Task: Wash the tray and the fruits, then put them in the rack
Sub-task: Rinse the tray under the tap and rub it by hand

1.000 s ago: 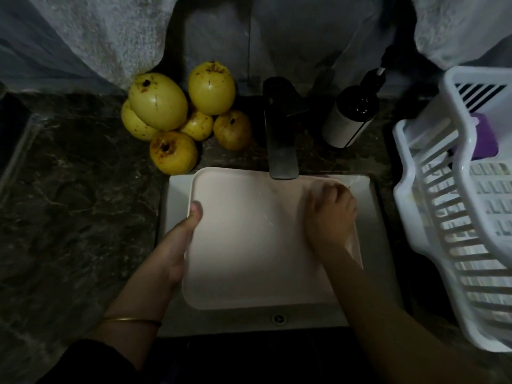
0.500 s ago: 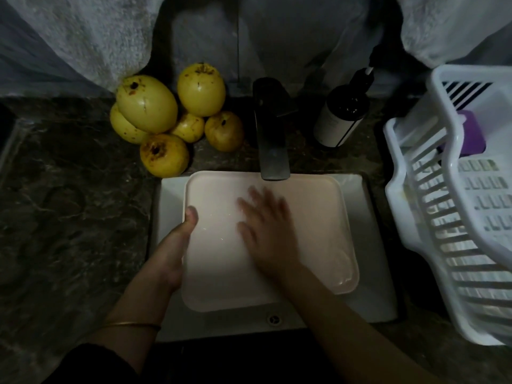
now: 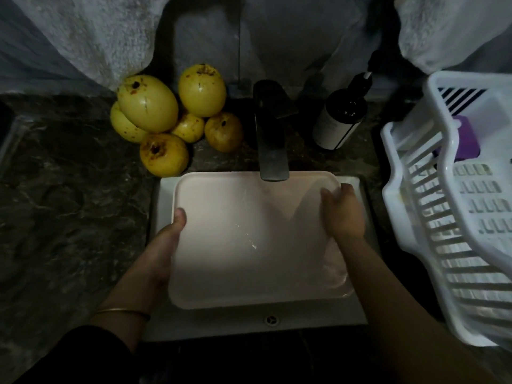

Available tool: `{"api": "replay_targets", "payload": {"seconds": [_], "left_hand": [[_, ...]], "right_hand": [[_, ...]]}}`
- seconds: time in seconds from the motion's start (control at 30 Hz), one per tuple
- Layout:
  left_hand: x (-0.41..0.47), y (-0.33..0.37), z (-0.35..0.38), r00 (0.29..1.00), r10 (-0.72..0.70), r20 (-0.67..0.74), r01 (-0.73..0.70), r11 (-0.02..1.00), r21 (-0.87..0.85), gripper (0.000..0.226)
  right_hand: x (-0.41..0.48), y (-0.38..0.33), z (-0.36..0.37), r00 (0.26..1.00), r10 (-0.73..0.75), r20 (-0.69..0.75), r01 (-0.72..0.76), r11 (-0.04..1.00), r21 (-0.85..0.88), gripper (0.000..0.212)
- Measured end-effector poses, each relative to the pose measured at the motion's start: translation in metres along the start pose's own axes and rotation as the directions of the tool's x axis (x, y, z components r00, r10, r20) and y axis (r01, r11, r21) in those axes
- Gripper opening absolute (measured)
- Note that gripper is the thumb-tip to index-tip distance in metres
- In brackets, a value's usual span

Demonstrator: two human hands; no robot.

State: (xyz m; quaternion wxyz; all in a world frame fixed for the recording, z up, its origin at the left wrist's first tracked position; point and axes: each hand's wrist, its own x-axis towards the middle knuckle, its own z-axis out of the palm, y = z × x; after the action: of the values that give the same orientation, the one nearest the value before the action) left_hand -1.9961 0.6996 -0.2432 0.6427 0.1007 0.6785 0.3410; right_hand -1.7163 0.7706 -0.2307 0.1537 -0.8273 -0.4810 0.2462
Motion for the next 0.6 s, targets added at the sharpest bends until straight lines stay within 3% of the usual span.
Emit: {"api": "replay_targets", "payload": {"seconds": [0.07, 0.13, 0.23, 0.33, 0.5, 0.6], "left_hand": [[0.011, -0.008, -0.001, 0.978, 0.169, -0.119, -0.147, 0.974, 0.174, 0.045], [0.016, -0.017, 0.002, 0.891, 0.408, -0.201, -0.307, 0.866, 0.396, 0.042], [0.017, -0.027, 0.013, 0.762, 0.59, -0.269, -0.246, 0.646, 0.722, 0.039], [0.013, -0.036, 0.033, 0.751, 0.572, -0.331, -0.104, 0.597, 0.796, 0.04], [0.012, -0.048, 0.049, 0.764, 0.553, -0.331, -0.045, 0.558, 0.829, 0.076], [0.013, -0.049, 0.051, 0.776, 0.527, -0.347, -0.007, 0.557, 0.831, 0.08]], "right_hand": [[0.003, -0.005, -0.008, 1.0, -0.004, -0.001, 0.004, 1.0, -0.015, 0.042], [0.006, -0.01, -0.016, 0.999, 0.013, 0.029, -0.012, 1.0, -0.014, 0.043], [0.011, -0.018, -0.027, 0.996, 0.032, 0.088, -0.031, 0.999, -0.011, 0.048], [0.011, -0.025, -0.035, 0.992, 0.006, 0.122, -0.008, 1.0, 0.016, 0.047], [0.012, -0.032, -0.042, 0.985, -0.093, 0.147, 0.081, 0.993, 0.086, 0.038], [0.011, -0.034, -0.045, 0.98, -0.11, 0.165, 0.097, 0.992, 0.084, 0.036]]}}
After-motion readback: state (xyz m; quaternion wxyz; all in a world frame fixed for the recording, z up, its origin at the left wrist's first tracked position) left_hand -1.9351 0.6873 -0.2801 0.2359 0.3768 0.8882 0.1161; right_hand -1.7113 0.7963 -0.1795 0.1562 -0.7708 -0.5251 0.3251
